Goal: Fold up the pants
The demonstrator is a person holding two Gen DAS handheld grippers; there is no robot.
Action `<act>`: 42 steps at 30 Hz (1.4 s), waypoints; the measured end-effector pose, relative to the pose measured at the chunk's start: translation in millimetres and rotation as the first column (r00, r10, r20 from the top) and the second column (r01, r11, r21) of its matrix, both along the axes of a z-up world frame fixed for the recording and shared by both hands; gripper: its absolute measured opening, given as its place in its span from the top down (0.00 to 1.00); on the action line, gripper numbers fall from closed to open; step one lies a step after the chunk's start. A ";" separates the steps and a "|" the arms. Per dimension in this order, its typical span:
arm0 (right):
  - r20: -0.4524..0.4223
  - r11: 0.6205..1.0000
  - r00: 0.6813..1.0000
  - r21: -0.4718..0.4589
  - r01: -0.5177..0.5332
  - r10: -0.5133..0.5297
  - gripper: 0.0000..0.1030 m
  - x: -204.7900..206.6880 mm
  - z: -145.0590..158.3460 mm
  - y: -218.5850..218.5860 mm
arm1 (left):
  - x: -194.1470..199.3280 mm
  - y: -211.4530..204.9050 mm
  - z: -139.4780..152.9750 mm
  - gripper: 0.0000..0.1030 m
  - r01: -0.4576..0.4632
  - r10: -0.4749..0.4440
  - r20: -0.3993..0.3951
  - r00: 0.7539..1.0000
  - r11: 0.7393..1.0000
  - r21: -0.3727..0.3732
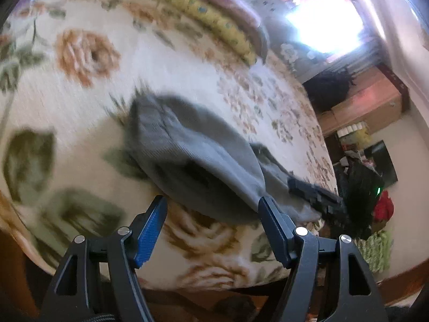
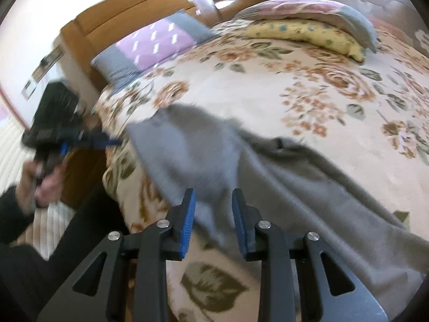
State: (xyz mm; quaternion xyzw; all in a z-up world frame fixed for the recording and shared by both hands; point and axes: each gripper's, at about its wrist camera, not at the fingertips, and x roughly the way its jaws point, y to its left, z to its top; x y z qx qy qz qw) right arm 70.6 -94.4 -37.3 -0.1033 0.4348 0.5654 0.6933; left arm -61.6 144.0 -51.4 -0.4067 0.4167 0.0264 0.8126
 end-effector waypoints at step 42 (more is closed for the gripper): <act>-0.114 0.988 0.982 -0.051 0.143 -0.148 0.93 95.5 -47.7 59.2 | 46.3 -53.8 -60.0 0.55 -0.255 0.254 -0.178 0.951 0.967 0.017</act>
